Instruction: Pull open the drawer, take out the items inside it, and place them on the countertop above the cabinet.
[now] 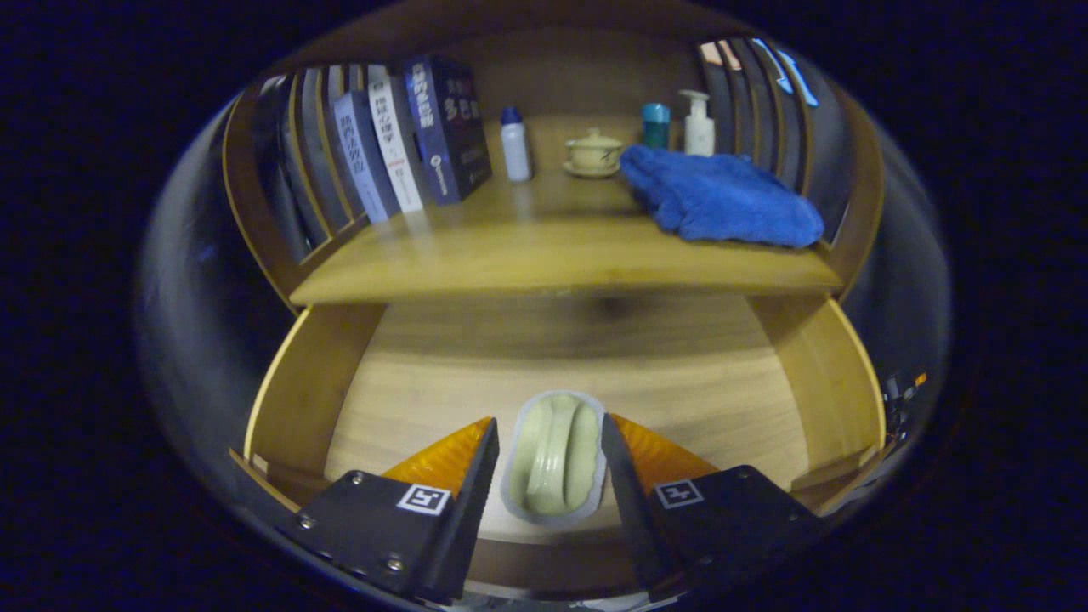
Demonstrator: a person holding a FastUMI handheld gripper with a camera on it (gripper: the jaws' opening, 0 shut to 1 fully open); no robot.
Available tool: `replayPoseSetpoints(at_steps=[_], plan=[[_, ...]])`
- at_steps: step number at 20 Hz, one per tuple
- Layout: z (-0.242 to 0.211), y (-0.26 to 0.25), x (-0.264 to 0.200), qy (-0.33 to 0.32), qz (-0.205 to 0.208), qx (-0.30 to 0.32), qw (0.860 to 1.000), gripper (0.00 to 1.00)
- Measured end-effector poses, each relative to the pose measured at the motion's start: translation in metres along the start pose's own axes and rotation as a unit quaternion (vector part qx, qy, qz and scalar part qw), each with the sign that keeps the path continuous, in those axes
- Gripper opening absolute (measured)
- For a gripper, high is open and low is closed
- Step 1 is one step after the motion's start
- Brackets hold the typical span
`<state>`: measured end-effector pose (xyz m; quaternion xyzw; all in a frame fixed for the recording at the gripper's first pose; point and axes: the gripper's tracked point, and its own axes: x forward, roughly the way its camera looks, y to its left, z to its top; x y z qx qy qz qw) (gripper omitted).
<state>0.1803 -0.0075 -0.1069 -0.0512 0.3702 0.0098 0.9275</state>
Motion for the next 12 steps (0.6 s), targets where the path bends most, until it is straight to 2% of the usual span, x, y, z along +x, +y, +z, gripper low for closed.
replayPoseSetpoints(at_steps=[2, 4, 6, 9, 12], plan=[[-0.012, -0.004, 0.012, 0.021, -0.020, -0.007, 1.000, 0.72], [-0.013, 0.013, 0.016, -0.006, 0.021, 0.012, 1.000, 0.16], [-0.009, 0.028, -0.003, -0.034, 0.059, 0.011, 0.998, 0.12], [0.007, 0.032, -0.034, -0.106, 0.064, 0.000, 0.992, 0.12], [0.028, 0.035, -0.080, -0.193, 0.069, -0.008, 0.979, 0.12]])
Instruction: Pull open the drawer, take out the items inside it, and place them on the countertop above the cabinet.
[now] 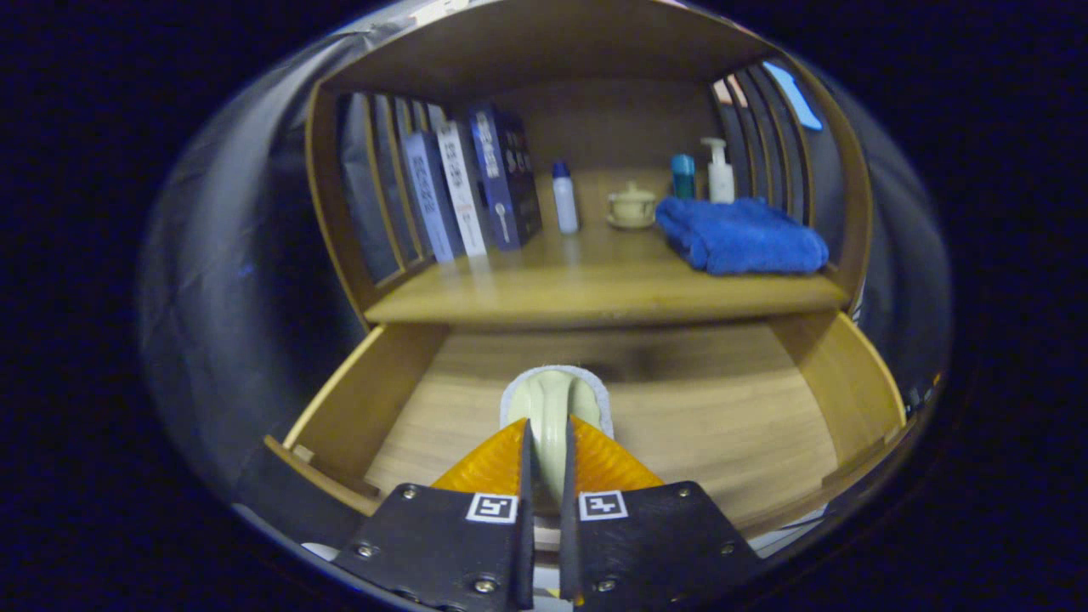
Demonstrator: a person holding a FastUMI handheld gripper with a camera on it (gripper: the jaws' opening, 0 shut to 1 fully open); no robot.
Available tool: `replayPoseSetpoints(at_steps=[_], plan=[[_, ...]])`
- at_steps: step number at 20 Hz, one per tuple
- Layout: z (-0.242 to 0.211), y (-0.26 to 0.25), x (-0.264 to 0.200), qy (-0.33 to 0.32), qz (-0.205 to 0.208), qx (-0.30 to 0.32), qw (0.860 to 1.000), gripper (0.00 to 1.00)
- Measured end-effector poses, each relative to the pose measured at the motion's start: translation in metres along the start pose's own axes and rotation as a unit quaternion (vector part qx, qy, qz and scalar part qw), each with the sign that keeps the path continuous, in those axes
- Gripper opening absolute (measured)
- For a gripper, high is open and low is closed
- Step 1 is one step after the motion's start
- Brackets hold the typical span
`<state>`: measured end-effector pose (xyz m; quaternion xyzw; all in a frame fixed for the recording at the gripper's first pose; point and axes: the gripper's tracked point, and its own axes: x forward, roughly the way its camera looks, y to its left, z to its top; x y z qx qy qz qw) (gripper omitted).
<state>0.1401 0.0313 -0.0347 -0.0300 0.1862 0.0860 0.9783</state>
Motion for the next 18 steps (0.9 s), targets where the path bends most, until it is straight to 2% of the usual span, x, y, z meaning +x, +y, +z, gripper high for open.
replayPoseSetpoints(at_steps=[6, 9, 13, 18], plan=[[0.043, -0.002, -0.071, -0.143, 0.001, 0.033, 0.989, 0.12], [0.056, -0.006, -0.089, -0.176, 0.002, 0.028, 0.984, 0.12], [0.094, -0.018, -0.093, -0.195, -0.016, 0.011, 0.981, 0.12], [0.157, -0.029, -0.065, -0.218, -0.036, -0.041, 0.974, 0.12]])
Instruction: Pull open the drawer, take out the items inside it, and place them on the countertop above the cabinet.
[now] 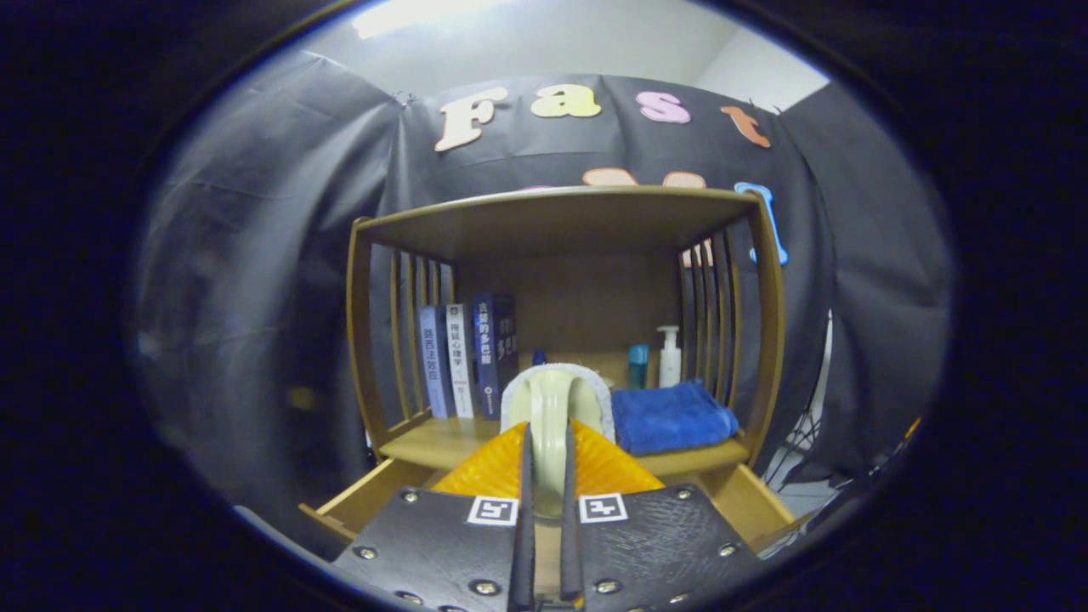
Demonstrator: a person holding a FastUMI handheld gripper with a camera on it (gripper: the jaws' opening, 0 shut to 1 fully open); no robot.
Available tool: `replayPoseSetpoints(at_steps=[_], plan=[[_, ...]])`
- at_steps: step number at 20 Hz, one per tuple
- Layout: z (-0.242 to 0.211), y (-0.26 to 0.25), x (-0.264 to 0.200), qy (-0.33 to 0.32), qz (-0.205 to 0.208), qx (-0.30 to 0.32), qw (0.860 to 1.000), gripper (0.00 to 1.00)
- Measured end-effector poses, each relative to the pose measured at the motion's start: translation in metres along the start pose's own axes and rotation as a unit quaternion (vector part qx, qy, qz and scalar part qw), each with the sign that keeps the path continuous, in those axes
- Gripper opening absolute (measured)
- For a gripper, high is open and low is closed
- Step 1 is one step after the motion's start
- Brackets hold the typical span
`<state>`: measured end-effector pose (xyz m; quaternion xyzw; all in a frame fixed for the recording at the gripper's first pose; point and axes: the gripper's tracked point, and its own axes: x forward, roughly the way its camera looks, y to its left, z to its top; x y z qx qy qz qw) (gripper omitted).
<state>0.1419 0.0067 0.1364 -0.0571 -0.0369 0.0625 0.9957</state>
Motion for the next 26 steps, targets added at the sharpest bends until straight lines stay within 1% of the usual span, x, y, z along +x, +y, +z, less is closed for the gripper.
replayPoseSetpoints(at_steps=[2, 6, 9, 11, 14, 15, 16, 18, 19, 20, 21, 22, 26], plan=[[0.008, -0.006, 0.027, -0.001, -0.012, -0.009, 1.000, 0.12], [-0.013, -0.009, 0.078, 0.031, -0.023, -0.007, 0.999, 0.12], [-0.044, -0.017, 0.108, 0.066, -0.036, -0.028, 0.997, 0.12], [-0.066, -0.014, 0.120, 0.093, -0.038, -0.014, 0.995, 0.12], [-0.103, -0.006, 0.141, 0.141, -0.031, 0.020, 0.989, 0.12], [-0.106, -0.006, 0.145, 0.141, -0.030, 0.025, 0.989, 0.12], [-0.105, -0.010, 0.159, 0.132, -0.038, 0.023, 0.990, 0.13], [-0.115, -0.011, 0.167, 0.141, -0.046, 0.028, 0.989, 0.12], [-0.124, -0.012, 0.167, 0.147, -0.050, 0.018, 0.988, 0.15], [-0.115, -0.014, 0.172, 0.117, -0.056, 0.004, 0.991, 0.15], [-0.121, -0.018, 0.181, 0.122, -0.066, -0.017, 0.990, 0.15], [-0.116, -0.019, 0.187, 0.107, -0.073, -0.032, 0.991, 0.15], [-0.120, -0.013, 0.212, 0.081, -0.093, -0.048, 0.991, 0.15]])
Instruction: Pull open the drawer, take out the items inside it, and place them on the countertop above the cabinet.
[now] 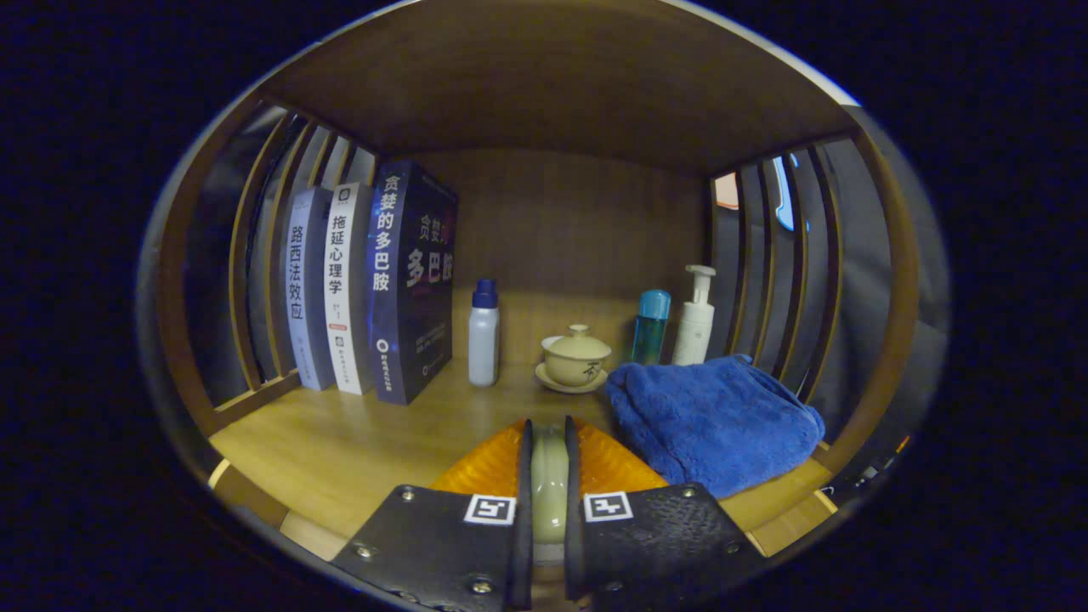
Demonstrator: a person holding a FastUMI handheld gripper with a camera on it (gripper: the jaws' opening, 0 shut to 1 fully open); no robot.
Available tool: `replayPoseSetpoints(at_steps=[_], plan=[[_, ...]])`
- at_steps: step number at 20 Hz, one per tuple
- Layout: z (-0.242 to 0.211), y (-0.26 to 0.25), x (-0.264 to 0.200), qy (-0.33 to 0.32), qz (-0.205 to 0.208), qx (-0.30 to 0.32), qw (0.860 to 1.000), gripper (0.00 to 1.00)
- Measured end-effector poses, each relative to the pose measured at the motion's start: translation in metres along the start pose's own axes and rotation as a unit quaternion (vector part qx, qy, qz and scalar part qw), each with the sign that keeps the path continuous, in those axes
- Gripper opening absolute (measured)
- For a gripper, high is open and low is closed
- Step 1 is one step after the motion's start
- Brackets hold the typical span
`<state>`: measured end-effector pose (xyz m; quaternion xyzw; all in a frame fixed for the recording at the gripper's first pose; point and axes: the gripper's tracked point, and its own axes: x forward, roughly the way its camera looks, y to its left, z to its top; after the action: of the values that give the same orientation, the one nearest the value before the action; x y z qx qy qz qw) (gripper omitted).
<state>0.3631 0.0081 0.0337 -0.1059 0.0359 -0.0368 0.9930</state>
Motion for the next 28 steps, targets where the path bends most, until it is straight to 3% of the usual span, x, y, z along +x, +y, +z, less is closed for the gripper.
replayPoseSetpoints(at_steps=[5, 10, 14, 16, 22, 28], plan=[[0.004, 0.001, 0.013, -0.007, -0.010, -0.038, 0.999, 0.15], [0.003, 0.000, 0.013, 0.023, -0.002, 0.009, 1.000, 0.20], [0.011, -0.015, -0.026, 0.015, -0.002, -0.029, 0.999, 0.72], [0.018, -0.016, -0.053, 0.008, 0.004, -0.016, 1.000, 0.98], [0.062, -0.031, -0.169, -0.085, 0.042, 0.011, 0.995, 0.98], [0.052, -0.031, -0.287, -0.103, 0.082, 0.009, 0.991, 0.99]])
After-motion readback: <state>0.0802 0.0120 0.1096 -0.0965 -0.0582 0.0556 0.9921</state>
